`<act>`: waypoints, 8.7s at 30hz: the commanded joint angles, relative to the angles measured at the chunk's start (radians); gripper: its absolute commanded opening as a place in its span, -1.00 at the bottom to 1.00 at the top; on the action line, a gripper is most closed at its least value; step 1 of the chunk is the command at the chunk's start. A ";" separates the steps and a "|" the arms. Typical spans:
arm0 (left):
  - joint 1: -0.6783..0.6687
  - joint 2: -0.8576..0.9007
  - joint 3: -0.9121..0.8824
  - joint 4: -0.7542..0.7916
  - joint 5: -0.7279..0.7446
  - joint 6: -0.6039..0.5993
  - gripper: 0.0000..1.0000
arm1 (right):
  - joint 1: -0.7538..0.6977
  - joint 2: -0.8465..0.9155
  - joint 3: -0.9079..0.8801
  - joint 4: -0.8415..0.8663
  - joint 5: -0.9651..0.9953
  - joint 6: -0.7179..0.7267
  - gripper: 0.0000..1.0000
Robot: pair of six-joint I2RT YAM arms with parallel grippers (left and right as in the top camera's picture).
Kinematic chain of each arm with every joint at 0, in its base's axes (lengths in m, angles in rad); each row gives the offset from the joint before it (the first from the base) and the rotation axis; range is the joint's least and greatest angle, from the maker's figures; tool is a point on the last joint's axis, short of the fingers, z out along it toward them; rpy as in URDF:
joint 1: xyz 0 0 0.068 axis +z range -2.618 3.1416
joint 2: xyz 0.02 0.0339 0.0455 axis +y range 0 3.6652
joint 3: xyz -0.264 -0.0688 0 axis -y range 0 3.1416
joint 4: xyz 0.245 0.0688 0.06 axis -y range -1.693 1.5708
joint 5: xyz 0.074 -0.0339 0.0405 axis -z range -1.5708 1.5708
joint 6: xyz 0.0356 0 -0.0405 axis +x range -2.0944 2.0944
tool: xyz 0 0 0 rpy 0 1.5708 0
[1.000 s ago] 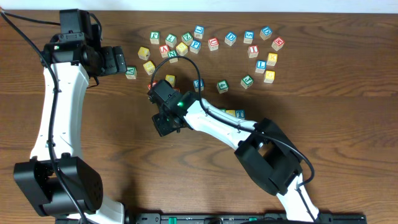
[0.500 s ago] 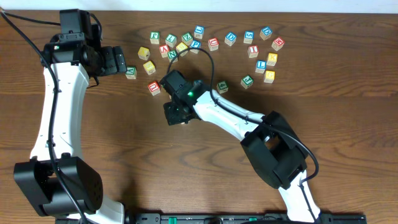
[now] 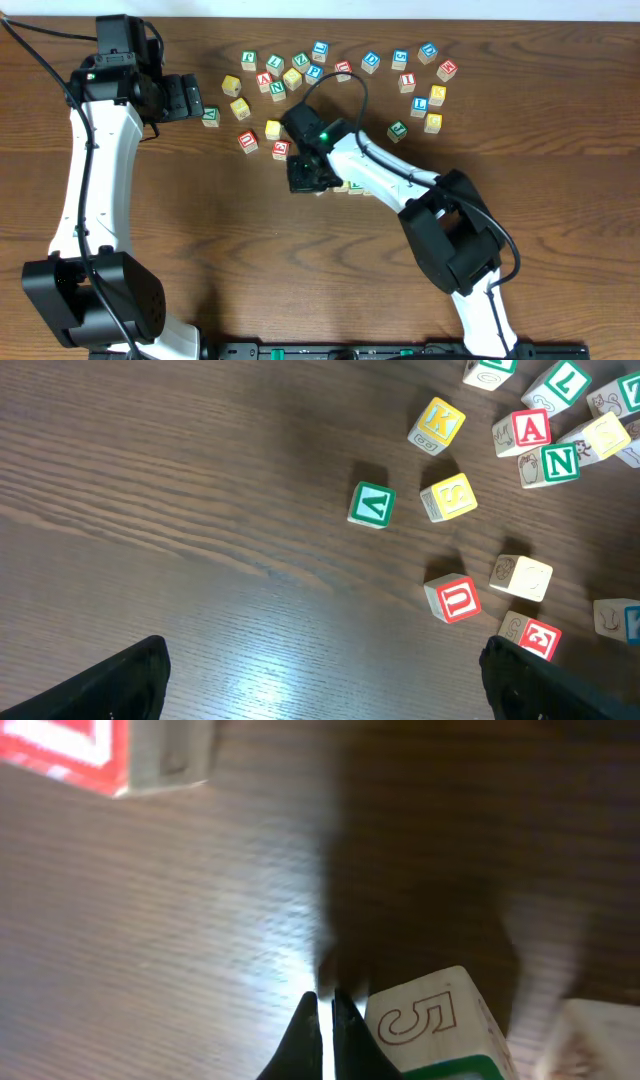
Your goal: Spell out ROBOT
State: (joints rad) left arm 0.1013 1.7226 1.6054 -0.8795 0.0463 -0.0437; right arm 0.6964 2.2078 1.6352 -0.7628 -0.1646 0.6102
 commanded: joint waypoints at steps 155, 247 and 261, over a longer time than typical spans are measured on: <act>0.002 -0.002 0.015 -0.002 -0.013 0.014 0.95 | -0.270 -0.214 0.121 -0.377 0.042 -0.412 -0.85; 0.001 -0.002 0.015 -0.002 -0.013 0.014 0.95 | -0.546 -0.631 -0.215 -0.174 0.121 -0.504 0.98; 0.001 -0.002 0.015 -0.002 -0.013 0.014 0.95 | -0.546 -0.649 -0.217 -0.175 0.121 -0.504 0.99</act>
State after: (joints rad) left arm 0.1013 1.7226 1.6054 -0.8795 0.0463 -0.0437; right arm 0.1543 1.5787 1.4094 -0.9344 -0.0521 0.1200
